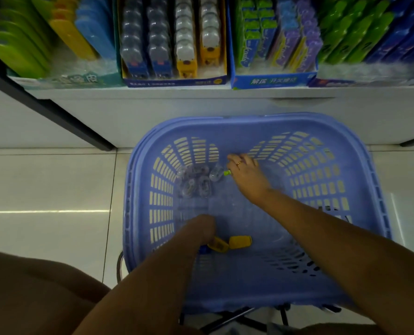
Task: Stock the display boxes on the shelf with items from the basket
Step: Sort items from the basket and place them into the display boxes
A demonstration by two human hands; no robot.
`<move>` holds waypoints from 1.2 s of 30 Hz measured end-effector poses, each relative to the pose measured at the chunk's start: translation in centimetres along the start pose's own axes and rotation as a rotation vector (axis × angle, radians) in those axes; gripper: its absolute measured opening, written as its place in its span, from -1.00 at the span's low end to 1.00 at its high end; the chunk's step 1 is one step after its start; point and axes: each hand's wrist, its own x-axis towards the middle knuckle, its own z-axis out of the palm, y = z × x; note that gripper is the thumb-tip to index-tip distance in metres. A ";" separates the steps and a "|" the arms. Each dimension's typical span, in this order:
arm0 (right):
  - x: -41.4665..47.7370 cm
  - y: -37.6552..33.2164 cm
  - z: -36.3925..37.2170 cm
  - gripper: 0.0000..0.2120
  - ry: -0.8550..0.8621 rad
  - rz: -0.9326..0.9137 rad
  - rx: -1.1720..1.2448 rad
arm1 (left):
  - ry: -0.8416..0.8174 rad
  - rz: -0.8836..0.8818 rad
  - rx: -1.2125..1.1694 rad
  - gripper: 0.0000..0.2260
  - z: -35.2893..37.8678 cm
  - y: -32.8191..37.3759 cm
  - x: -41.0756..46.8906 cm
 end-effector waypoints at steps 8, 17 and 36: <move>-0.3 2.1 1.7 -0.72 -0.201 0.054 0.095 | 0.100 -0.092 -0.656 -0.59 -3.4 0.0 -0.7; 0.4 3.3 -4.5 -0.85 -0.330 0.529 0.873 | 0.281 -0.014 -1.259 -0.75 -6.3 0.4 -3.3; -2.1 1.2 -25.8 -0.89 -0.069 0.156 1.369 | 0.629 0.197 -0.329 -0.77 -16.6 6.4 -20.1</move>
